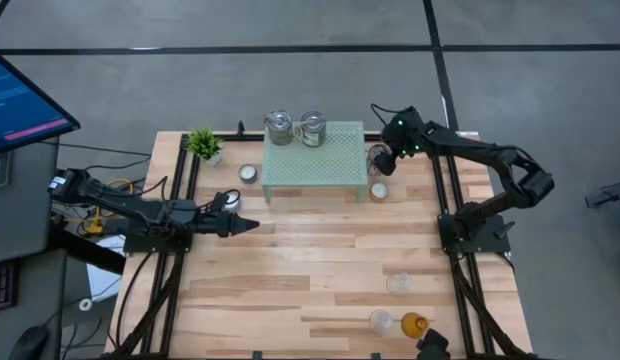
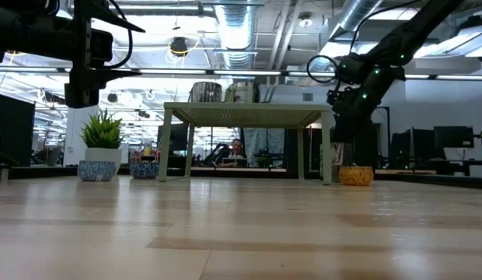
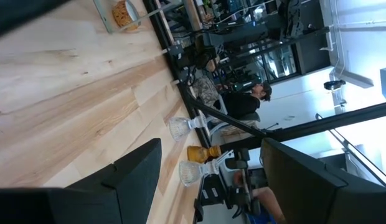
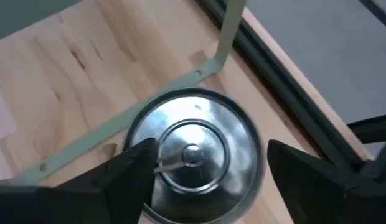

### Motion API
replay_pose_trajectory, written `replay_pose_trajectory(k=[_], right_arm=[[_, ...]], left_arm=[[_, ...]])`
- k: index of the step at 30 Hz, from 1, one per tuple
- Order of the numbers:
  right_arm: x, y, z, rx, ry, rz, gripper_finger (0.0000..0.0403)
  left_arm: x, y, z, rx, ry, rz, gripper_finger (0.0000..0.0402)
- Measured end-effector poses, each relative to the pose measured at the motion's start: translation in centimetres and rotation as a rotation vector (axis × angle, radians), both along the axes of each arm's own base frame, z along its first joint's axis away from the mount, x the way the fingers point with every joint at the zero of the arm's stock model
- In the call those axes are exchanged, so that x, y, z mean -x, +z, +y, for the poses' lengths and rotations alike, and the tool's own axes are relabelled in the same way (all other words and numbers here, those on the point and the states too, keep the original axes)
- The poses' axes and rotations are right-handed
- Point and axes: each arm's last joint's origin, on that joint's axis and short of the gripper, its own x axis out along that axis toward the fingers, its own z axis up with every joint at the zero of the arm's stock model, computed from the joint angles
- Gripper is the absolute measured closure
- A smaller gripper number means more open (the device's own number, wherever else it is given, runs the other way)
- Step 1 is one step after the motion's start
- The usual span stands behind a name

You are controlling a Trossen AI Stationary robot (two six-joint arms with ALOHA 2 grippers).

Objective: Pick & Place candle stick holders
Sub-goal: Put the silver scented candle on the shelf aligned with the other silver scented candle

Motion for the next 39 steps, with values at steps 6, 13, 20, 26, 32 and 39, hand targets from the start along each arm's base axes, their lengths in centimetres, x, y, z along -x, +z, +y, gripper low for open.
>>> replay_pose_trajectory(k=[6,13,20,26,32,39], right_arm=[[0.4,-0.6,0.0,0.001,-0.007,-0.012,0.0141],[0.4,-0.6,-0.1,0.017,-0.014,-0.011,0.0202],[0.4,-0.6,-0.1,0.024,-0.013,-0.01,0.0269],[0.4,-0.5,-0.1,0.027,-0.022,-0.022,0.0256],[0.8,0.4,0.4,0.046,-0.03,-0.041,0.0272],[1.4,1.6,0.8,0.076,-0.057,-0.048,0.0271]], left_arm=[[0.0,0.0,0.0,-0.001,0.004,0.0,0.0126],[0.0,0.0,0.1,-0.002,0.021,0.0,0.0126],[0.0,0.0,0.1,-0.002,0.021,0.0,0.0126],[0.0,0.0,0.1,-0.002,0.021,0.0,0.0126],[0.0,0.0,0.1,-0.003,0.02,0.0,0.0126],[0.0,0.0,0.1,-0.005,0.02,0.001,0.0126]])
